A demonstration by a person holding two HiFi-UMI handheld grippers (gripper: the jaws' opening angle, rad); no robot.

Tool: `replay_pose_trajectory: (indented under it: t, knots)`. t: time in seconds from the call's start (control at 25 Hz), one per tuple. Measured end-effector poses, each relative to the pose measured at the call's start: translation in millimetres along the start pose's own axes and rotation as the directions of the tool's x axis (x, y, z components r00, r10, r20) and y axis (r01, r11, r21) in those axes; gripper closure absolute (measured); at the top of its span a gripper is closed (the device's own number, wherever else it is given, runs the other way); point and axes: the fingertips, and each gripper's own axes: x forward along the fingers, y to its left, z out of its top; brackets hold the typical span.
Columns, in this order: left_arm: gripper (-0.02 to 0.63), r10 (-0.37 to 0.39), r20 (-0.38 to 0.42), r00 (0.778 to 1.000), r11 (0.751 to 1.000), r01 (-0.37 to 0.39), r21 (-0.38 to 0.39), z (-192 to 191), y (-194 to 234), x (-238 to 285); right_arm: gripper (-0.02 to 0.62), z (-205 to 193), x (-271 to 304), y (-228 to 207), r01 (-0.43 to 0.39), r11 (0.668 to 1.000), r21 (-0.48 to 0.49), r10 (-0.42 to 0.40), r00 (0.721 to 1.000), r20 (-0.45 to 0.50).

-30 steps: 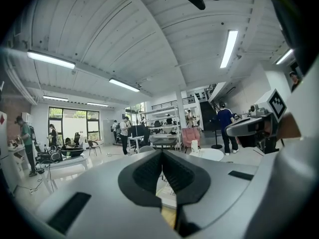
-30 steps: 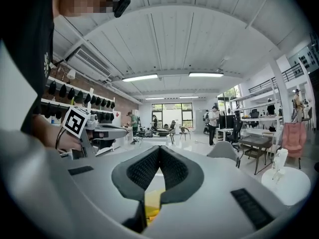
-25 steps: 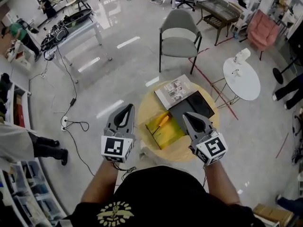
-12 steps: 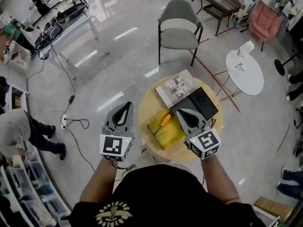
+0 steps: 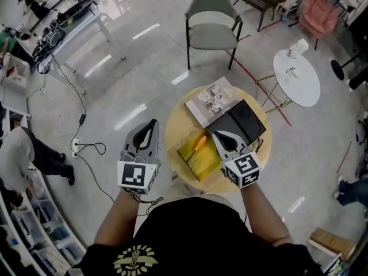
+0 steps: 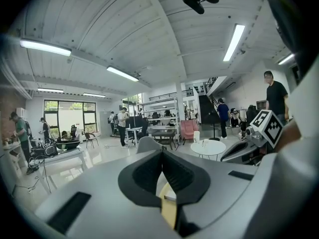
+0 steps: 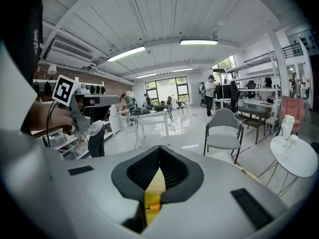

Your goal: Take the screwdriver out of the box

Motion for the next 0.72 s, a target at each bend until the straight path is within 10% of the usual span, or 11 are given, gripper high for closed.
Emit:
replay_pose_trajectory:
  t: [0.72]
  knots:
    - [0.589,-0.012,-0.045,0.999,1.000,0.012,-0.007,-24.8,23.4,24.8,0.580,-97.7,57.0,-14.9,0.032,0.994,0.102,-0.010,0.976,-0.215]
